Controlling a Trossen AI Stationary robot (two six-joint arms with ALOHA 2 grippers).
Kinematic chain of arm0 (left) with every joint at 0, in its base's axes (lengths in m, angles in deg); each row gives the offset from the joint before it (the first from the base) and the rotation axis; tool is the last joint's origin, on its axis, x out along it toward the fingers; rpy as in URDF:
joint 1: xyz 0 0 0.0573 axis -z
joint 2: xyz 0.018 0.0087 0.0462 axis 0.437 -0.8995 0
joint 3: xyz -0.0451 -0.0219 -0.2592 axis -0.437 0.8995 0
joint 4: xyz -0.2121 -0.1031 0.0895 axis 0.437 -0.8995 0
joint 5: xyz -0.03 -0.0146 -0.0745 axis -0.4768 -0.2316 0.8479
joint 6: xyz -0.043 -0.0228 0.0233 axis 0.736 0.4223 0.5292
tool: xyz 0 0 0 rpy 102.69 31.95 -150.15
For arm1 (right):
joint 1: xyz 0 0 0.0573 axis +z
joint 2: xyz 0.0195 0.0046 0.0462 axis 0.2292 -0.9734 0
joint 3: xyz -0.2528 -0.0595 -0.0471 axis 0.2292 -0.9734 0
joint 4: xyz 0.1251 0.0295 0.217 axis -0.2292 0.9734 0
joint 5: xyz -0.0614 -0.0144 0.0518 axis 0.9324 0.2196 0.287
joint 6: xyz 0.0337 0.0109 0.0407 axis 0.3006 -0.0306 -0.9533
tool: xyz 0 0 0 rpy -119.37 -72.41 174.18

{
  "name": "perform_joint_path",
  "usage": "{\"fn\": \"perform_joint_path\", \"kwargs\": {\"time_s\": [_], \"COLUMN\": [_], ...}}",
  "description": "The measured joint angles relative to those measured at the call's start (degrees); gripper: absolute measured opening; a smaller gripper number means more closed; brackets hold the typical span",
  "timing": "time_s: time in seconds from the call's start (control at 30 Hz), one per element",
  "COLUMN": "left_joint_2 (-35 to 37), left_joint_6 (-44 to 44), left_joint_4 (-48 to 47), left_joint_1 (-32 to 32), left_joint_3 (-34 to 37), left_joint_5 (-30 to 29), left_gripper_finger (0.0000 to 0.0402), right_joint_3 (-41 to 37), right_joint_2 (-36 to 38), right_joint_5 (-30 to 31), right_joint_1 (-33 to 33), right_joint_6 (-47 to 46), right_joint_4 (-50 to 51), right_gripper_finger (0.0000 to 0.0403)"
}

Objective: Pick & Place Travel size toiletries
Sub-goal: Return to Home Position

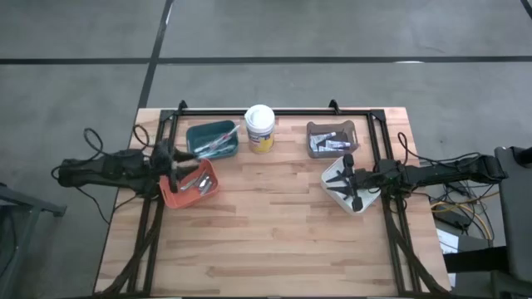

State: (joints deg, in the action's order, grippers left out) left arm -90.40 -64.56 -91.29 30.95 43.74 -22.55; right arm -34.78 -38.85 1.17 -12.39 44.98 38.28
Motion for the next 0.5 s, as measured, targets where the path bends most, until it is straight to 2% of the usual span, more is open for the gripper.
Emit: {"fn": "perform_joint_path", "kwargs": {"time_s": [0.1, 0.17, 0.43, 0.5], "left_joint_2": [0.0, 0.1, 1.2, 1.5], "left_joint_6": [-9.0, -11.7, -15.1, -15.5], "left_joint_4": [13.4, 20.0, 44.4, 44.6], "left_joint_1": [0.0, 0.0, -0.1, 0.0], "left_joint_3": [5.0, 8.3, 22.0, 22.0], "left_joint_5": [7.6, 10.4, 13.3, 14.4], "left_gripper_finger": [0.0197, 0.0197, 0.0198, 0.0197], "right_joint_3": [0.0, 0.0, 0.0, 0.0], "right_joint_2": [0.0, 0.0, 0.0, 0.0], "right_joint_5": [0.0, 0.0, 0.0, 0.0], "right_joint_1": [0.0, 0.0, 0.0, 0.0], "right_joint_6": [0.0, 0.0, 0.0, 0.0], "right_joint_4": [0.0, 0.0, 0.0, 0.0], "right_gripper_finger": [0.0095, 0.0095, 0.0095, 0.0095]}}
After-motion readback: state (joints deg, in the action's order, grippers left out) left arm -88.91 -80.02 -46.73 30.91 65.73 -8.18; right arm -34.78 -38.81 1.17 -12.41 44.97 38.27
